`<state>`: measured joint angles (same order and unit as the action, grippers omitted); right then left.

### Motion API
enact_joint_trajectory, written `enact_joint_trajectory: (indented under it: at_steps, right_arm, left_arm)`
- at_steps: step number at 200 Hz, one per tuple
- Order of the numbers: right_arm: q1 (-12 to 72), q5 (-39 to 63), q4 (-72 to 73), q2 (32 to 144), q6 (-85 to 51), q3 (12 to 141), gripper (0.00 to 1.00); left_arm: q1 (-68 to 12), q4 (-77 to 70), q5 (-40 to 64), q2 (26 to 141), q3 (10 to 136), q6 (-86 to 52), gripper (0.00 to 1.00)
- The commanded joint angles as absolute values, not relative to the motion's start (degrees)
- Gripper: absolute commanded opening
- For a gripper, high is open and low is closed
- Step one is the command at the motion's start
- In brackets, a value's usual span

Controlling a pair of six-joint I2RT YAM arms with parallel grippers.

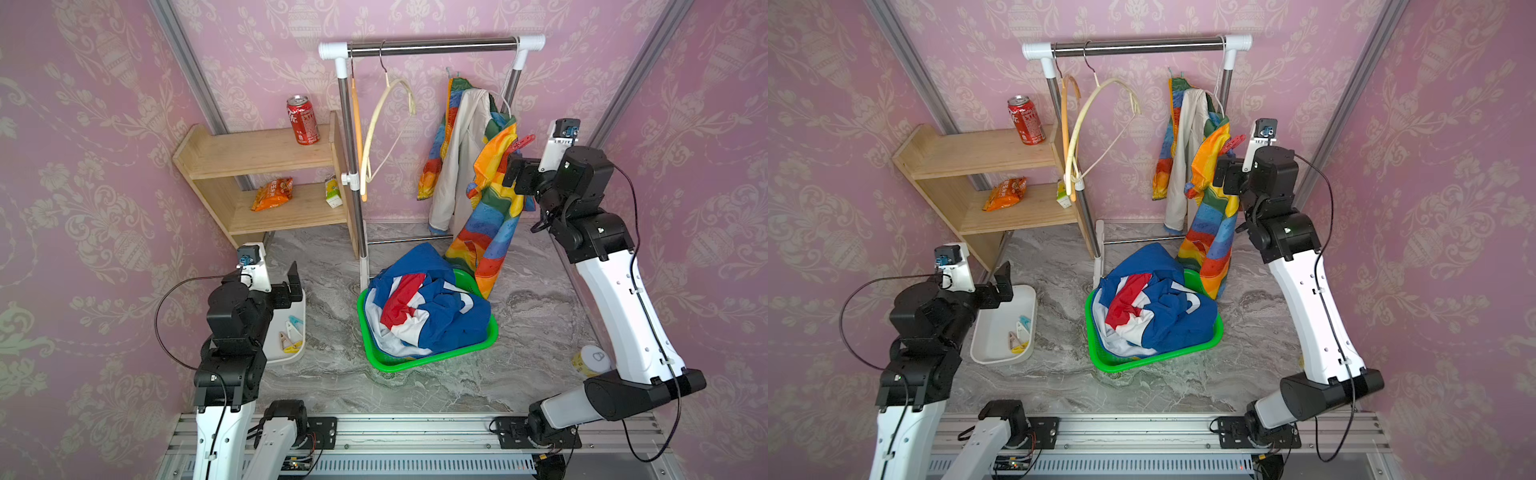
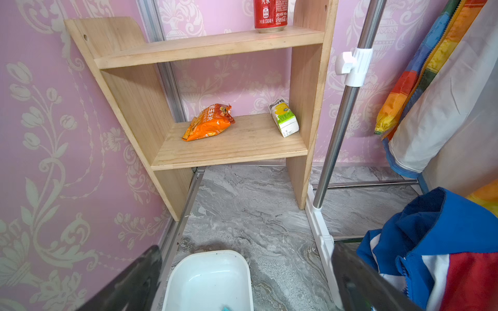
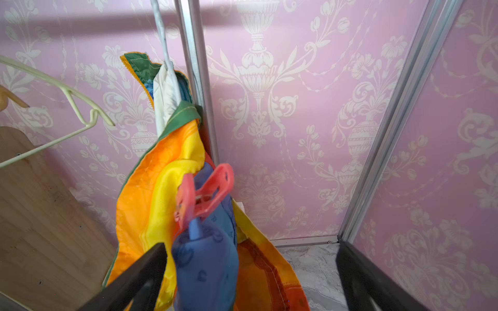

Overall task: Remove the clothespins securing jackets to the hanger
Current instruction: Pick up the hanger from the clothesline.

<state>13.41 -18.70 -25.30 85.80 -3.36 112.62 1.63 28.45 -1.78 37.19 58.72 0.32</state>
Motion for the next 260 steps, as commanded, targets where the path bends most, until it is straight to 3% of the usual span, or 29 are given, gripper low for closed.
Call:
enact_joint_trajectory:
  at_steps: [1,22,46,84,112,128,170,260]
  right_arm:
    - [13.3,-13.1,-21.5,86.9,-5.4,113.5,1.0]
    - [13.2,-10.1,-22.7,90.7,-5.9,117.7,0.94]
    - [13.3,-8.3,-25.5,94.5,-5.4,123.0,0.77]
    - [13.3,-5.8,-30.0,98.9,-5.4,128.1,0.39]
    - [13.5,-4.0,-32.3,101.4,-5.3,130.7,0.21]
    - [13.8,-4.2,-33.7,102.8,-4.7,132.5,0.0]
    - [15.6,-9.1,-32.2,102.9,-2.5,133.1,0.0]
    - [18.2,-11.3,-18.7,91.2,1.4,132.3,0.0]
  left_arm:
    - [1.2,30.2,-2.2,37.4,59.0,1.1,0.99]
    - [1.2,29.9,-2.0,38.3,59.8,1.3,0.99]
    - [1.2,30.0,-2.0,38.2,60.1,1.5,0.99]
    - [1.2,30.6,-3.7,36.9,59.7,1.8,0.99]
    - [1.2,30.7,-4.0,37.1,60.1,1.8,0.99]
    - [1.3,30.7,-4.2,37.2,60.4,1.8,0.99]
    - [1.2,31.2,-5.0,37.0,60.7,1.6,0.99]
    - [1.2,29.6,-4.4,37.9,60.2,-0.1,0.99]
